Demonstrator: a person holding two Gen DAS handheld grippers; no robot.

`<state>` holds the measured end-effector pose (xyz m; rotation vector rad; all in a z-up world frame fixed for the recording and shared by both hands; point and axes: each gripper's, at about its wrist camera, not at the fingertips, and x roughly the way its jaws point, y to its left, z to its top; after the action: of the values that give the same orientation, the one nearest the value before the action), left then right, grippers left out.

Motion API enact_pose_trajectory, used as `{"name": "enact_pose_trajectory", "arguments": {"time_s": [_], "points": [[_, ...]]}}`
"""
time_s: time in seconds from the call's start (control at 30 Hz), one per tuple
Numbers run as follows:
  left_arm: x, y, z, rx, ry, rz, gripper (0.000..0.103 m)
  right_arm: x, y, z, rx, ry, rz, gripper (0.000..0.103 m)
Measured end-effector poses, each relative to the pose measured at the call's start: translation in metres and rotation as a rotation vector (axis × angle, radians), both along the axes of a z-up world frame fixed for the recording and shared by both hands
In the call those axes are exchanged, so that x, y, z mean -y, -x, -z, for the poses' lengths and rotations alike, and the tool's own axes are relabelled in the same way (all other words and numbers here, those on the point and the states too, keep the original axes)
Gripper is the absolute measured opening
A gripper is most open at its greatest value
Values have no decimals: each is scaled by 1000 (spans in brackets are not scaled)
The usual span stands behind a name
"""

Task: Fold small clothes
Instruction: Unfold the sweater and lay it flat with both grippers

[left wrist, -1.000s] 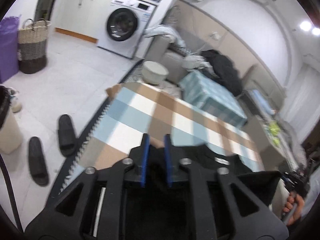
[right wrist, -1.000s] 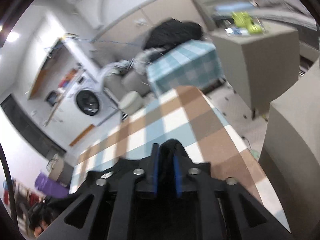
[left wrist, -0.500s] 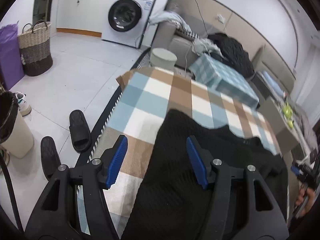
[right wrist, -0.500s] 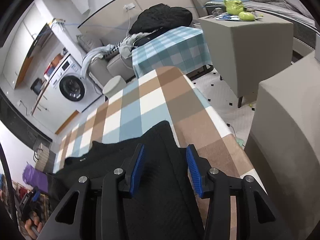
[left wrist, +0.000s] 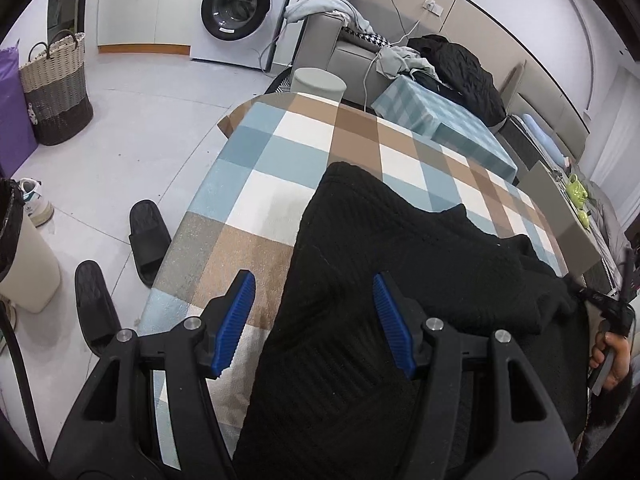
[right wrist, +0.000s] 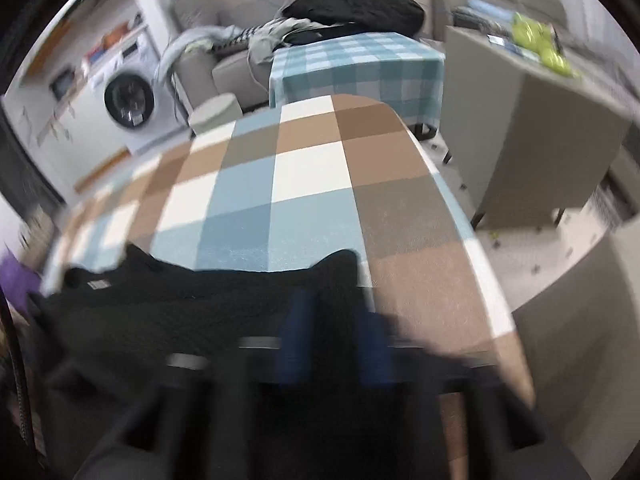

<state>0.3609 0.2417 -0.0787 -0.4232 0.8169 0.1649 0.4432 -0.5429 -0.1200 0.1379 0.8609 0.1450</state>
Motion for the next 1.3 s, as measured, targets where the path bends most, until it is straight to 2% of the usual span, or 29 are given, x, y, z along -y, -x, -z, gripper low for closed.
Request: {"name": "enact_pose_trajectory", "arguments": {"time_s": [0.07,0.1,0.17,0.23,0.3,0.33,0.4,0.43,0.47,0.53,0.77,0.87,0.9,0.93,0.97,1.0,1.07,1.2,1.3], "points": [[-2,1,1,5,6,-5,58,14,24,-26,203,-175,-43,4],[-3,1,1,4,3,-8,58,26,32,-35,260,-224,6,4],[-5,0,2,2,-1,-13,58,42,28,-34,224,-264,87,4],[-6,-3,3,-9,2,-19,58,49,16,-20,136,-233,153,4],[-6,-4,5,-14,3,-18,58,49,5,-6,48,-222,165,5],[-6,-4,6,-17,1,-18,58,48,0,2,1,-212,168,9],[-6,-6,7,-23,-3,-17,58,47,0,10,-40,-187,164,11],[-7,-8,8,-30,-7,-16,58,46,1,12,-55,-183,158,19],[-6,-11,8,-31,-10,-11,58,47,2,14,-57,-196,153,29],[-6,-17,6,-30,-24,-7,58,48,7,12,-45,-223,142,40],[2,-57,-2,-21,-92,29,58,31,38,-8,-15,-214,83,47],[8,-78,1,-43,-115,59,58,27,56,-17,-7,-231,59,51],[11,-83,2,-49,-122,67,54,25,62,-18,-6,-236,49,51],[14,-90,6,-60,-135,84,45,24,67,-20,-5,-234,40,51],[18,-92,7,-67,-145,94,22,24,70,-21,-1,-230,36,51],[21,-94,10,-82,-162,106,15,24,74,-22,3,-225,34,51],[23,-90,7,-47,-174,109,8,25,82,-25,10,-213,33,51],[12,-64,-21,83,-127,63,7,32,90,-27,17,-203,41,51],[0,-50,-37,142,-96,20,5,40,93,-26,15,-208,70,55]]}}
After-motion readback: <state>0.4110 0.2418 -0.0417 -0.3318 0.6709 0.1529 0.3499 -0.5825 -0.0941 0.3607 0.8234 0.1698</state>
